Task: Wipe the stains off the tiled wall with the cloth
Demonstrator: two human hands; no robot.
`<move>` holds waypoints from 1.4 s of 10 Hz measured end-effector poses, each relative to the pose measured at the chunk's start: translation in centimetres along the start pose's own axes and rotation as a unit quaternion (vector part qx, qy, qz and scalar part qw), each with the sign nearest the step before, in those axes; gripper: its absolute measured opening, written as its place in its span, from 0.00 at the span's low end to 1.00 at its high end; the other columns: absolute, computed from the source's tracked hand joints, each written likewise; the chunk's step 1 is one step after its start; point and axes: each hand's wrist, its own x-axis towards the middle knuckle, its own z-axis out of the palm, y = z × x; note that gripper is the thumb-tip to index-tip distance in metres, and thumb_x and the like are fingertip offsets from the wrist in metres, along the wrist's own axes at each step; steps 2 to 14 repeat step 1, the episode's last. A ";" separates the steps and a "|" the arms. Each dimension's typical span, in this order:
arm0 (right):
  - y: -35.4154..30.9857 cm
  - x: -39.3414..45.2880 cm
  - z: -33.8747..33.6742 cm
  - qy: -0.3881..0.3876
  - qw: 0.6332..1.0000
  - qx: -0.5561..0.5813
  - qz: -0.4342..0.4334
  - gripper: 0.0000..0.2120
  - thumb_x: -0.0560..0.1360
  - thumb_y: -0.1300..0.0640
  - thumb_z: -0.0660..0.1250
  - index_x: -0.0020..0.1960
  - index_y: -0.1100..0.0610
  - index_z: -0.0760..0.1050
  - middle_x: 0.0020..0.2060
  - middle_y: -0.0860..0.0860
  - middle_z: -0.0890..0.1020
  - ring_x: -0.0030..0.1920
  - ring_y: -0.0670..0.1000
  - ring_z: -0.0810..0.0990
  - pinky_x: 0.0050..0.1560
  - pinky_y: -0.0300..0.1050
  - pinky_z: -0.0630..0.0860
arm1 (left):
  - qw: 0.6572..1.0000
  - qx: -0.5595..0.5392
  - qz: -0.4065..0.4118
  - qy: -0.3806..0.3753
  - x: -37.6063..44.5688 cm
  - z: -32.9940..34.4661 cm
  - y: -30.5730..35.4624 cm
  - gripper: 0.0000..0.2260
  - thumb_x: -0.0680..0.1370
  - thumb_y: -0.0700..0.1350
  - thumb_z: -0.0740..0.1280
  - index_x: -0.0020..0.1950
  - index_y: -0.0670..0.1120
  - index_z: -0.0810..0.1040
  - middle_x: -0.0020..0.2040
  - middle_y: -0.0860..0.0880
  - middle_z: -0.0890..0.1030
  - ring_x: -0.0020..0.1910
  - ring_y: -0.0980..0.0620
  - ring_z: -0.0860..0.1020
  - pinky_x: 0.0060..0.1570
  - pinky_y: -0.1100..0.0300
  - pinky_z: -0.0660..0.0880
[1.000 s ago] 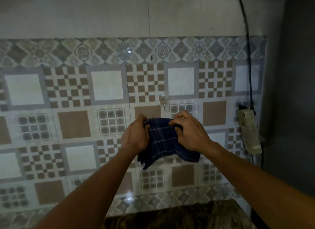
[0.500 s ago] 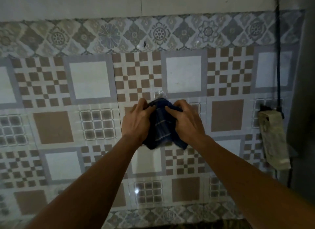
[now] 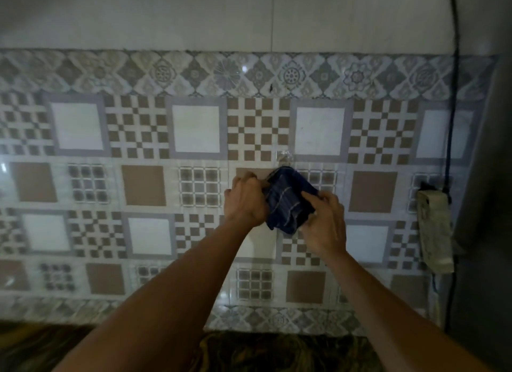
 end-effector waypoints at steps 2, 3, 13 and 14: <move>-2.1 -4.6 -1.0 -0.028 0.998 0.029 0.045 0.26 0.76 0.73 0.64 0.71 0.56 0.75 0.66 0.60 0.74 0.64 0.61 0.74 0.63 0.51 0.75 | 1.000 -0.012 0.007 -0.015 -3.2 -3.4 -0.1 0.15 0.80 0.42 0.65 0.65 0.50 0.81 0.65 0.46 0.74 0.63 0.43 0.73 0.62 0.42 0.74; -2.1 -4.6 -1.0 -0.028 0.998 0.029 0.045 0.26 0.76 0.73 0.64 0.71 0.56 0.75 0.66 0.60 0.74 0.64 0.61 0.74 0.63 0.51 0.75 | 1.000 -0.012 0.007 -0.015 -3.2 -3.4 -0.1 0.15 0.80 0.42 0.65 0.65 0.50 0.81 0.65 0.46 0.74 0.63 0.43 0.73 0.62 0.42 0.74; -2.1 -4.6 -1.0 -0.028 0.998 0.029 0.045 0.26 0.76 0.73 0.64 0.71 0.56 0.75 0.66 0.60 0.74 0.64 0.61 0.74 0.63 0.51 0.75 | 1.000 -0.012 0.007 -0.015 -3.2 -3.4 -0.1 0.15 0.80 0.42 0.65 0.65 0.50 0.81 0.65 0.46 0.74 0.63 0.43 0.73 0.62 0.42 0.74; -2.1 -4.6 -1.0 -0.028 0.998 0.029 0.045 0.26 0.76 0.73 0.64 0.71 0.56 0.75 0.66 0.60 0.74 0.64 0.61 0.74 0.63 0.51 0.75 | 1.000 -0.012 0.007 -0.015 -3.2 -3.4 -0.1 0.15 0.80 0.42 0.65 0.65 0.50 0.81 0.65 0.46 0.74 0.63 0.43 0.73 0.62 0.42 0.74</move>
